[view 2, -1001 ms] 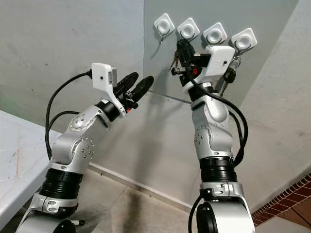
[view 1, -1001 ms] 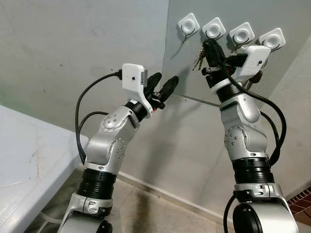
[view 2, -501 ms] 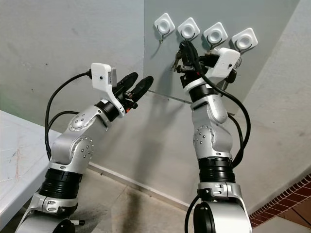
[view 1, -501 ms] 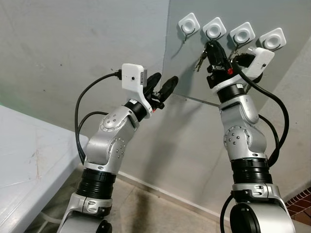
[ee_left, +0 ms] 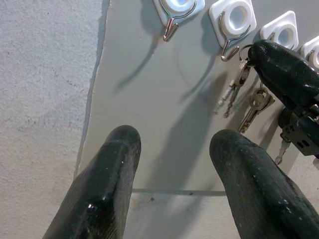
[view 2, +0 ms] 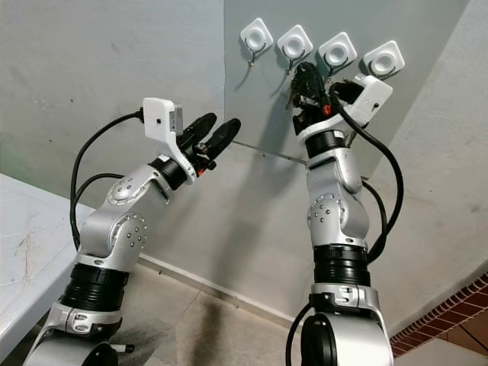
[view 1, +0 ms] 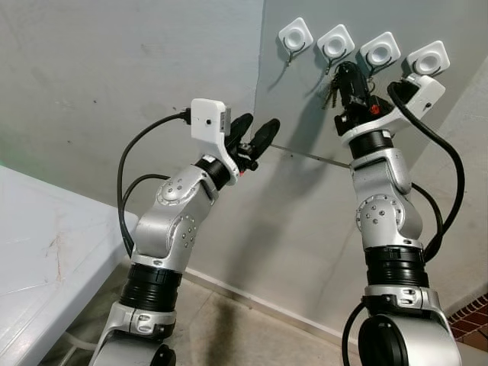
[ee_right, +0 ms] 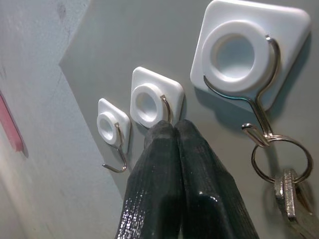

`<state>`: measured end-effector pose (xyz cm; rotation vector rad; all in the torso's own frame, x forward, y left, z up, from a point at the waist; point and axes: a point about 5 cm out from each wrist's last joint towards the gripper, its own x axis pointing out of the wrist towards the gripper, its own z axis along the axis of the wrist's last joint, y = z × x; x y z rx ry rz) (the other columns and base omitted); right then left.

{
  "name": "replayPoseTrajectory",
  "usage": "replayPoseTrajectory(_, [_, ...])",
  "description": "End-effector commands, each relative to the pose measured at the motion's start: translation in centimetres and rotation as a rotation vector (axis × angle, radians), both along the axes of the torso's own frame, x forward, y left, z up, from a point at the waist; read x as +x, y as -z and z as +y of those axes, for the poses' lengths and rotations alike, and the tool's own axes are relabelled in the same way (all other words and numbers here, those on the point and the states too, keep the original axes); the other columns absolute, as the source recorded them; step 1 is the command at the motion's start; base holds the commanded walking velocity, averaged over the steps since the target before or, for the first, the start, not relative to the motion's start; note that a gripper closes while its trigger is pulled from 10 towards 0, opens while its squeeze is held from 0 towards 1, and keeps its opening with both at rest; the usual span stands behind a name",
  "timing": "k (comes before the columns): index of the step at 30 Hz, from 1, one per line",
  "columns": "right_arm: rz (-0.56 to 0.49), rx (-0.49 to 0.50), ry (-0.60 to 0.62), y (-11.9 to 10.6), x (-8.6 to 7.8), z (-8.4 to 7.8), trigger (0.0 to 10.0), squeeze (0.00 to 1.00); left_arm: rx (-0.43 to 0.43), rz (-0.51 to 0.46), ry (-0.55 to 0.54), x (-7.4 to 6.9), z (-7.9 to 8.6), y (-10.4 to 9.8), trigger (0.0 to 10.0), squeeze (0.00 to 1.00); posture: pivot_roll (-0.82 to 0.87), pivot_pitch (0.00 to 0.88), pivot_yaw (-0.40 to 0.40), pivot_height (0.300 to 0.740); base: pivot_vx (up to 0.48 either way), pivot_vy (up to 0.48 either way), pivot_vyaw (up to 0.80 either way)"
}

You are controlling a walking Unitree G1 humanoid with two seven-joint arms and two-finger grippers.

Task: Hang keys on a hook

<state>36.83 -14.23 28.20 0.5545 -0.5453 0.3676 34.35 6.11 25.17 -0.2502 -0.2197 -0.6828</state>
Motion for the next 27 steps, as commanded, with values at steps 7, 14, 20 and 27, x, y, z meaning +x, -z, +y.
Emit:
replayPoseTrajectory(7, [-0.034, -0.028, -0.044, -0.72, -0.26, 0.48, 10.0, 0.00, 0.000, -0.015, -0.006, 0.10, 0.04, -0.70, 10.0, 0.00, 0.06, 0.091, -0.004, 0.740, 0.000, 0.000, 0.00])
replayPoseTrajectory(14, [-0.056, -0.023, -0.084, -0.92, -0.60, 0.70, 10.0, 0.00, -0.003, -0.014, -0.010, 0.14, 0.10, -0.74, 10.0, 0.00, 0.06, 0.091, -0.004, 0.740, 0.000, 0.000, 0.00])
replayPoseTrajectory(20, [-0.068, -0.013, -0.096, -1.24, -0.67, 0.71, 10.0, 0.00, -0.005, -0.016, -0.011, 0.18, 0.10, -0.84, 10.0, 0.00, 0.06, 0.095, -0.004, 0.740, 0.000, 0.000, 0.00])
replayPoseTrajectory(27, [-0.033, -0.032, -0.055, -0.71, -0.29, 0.13, 10.0, 0.00, -0.006, -0.018, -0.014, 0.19, 0.12, -0.88, 10.0, 0.00, 0.06, 0.095, -0.004, 0.740, 0.000, 0.000, 0.00])
